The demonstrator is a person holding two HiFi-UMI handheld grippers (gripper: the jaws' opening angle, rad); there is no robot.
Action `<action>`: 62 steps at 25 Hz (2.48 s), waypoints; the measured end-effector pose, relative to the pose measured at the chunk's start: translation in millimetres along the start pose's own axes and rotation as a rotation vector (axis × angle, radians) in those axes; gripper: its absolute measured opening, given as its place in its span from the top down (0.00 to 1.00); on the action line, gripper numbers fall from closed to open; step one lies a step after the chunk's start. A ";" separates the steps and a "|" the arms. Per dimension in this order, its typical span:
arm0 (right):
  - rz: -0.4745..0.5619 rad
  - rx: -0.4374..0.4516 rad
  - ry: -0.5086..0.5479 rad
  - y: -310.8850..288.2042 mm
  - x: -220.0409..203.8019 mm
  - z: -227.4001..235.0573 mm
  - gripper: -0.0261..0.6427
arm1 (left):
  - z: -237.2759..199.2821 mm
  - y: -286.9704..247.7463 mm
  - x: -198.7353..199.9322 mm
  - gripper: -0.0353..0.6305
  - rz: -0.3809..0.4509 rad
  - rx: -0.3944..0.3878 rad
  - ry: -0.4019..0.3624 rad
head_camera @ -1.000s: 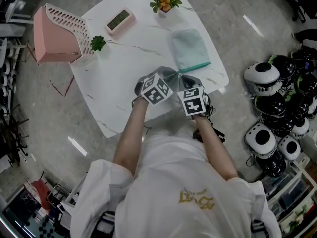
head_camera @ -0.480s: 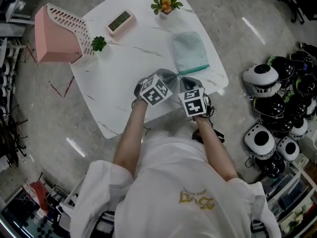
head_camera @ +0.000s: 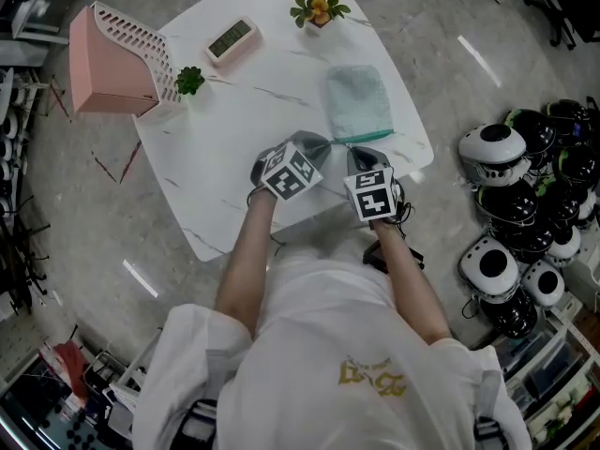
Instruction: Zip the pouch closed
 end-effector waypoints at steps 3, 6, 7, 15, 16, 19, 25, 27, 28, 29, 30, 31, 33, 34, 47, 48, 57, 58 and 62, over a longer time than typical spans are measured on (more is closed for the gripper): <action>0.001 -0.007 -0.007 0.8 -1.4 2.7 0.94 | -0.9 1.4 -0.7 0.89 0.000 0.012 0.002; 0.000 -0.008 -0.006 2.3 -2.7 4.0 0.94 | -0.3 2.7 -1.8 0.89 0.000 0.015 0.007; 0.000 -0.008 -0.006 2.5 -2.3 3.7 0.94 | -0.4 3.2 -1.8 0.89 0.000 0.016 0.008; -0.003 -0.010 0.016 4.8 1.9 3.6 0.94 | -1.9 6.8 -1.2 0.89 0.008 0.025 0.019; -0.005 -0.014 0.017 5.0 1.9 4.4 0.94 | -2.9 7.6 -1.7 0.89 0.009 0.033 0.022; -0.005 -0.027 0.010 2.8 0.1 10.8 0.94 | -11.5 12.7 -6.4 0.89 0.018 0.065 0.050; -0.026 -0.033 0.007 4.6 -3.2 18.3 0.94 | -18.2 18.6 -12.1 0.89 0.024 0.080 0.076; -0.024 -0.033 0.005 3.0 -3.9 18.1 0.94 | -20.6 19.3 -12.7 0.89 0.028 0.082 0.081; -0.022 -0.034 0.007 2.0 -4.1 18.5 0.94 | -21.9 19.8 -13.1 0.89 0.029 0.085 0.082; -0.017 -0.037 0.011 1.6 -3.8 19.6 0.94 | -23.0 20.3 -13.4 0.89 0.031 0.088 0.084; -0.014 -0.039 0.016 2.2 -3.0 21.2 0.94 | -23.8 20.9 -13.6 0.89 0.032 0.092 0.086; -0.015 -0.042 0.017 3.6 -2.6 22.9 0.94 | -24.4 21.6 -13.8 0.89 0.033 0.095 0.089; -0.032 -0.043 0.002 5.9 -6.0 25.1 0.94 | -25.4 23.4 -14.6 0.89 0.032 0.102 0.096; -0.037 -0.045 -0.005 6.5 -8.0 26.2 0.94 | -26.1 24.5 -15.5 0.89 0.032 0.106 0.100; -0.050 -0.157 -0.098 9.2 -22.5 47.5 0.94 | -46.4 36.0 -23.1 0.88 0.078 0.208 0.173; -0.043 -0.158 -0.117 10.5 -25.0 50.1 0.94 | -49.5 38.5 -24.4 0.86 0.089 0.203 0.189; 0.127 -0.169 -0.168 39.7 -8.2 47.6 0.94 | -41.4 49.3 -26.2 0.63 0.162 0.230 0.253; 0.154 -0.170 -0.180 44.6 -4.8 48.1 0.94 | -40.7 53.5 -25.2 0.62 0.188 0.257 0.261; 0.271 -0.133 -0.254 68.4 6.4 49.0 0.94 | -31.3 80.9 -11.7 0.64 0.345 0.336 0.299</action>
Point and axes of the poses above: the fingertips, and each gripper's own axes: y backward along the fingers, z to its right, x out of its top, the point moved 9 cm from there along y, backward along the fingers, and after that the axes turned 14 degrees about y, right-handed, at the moved point
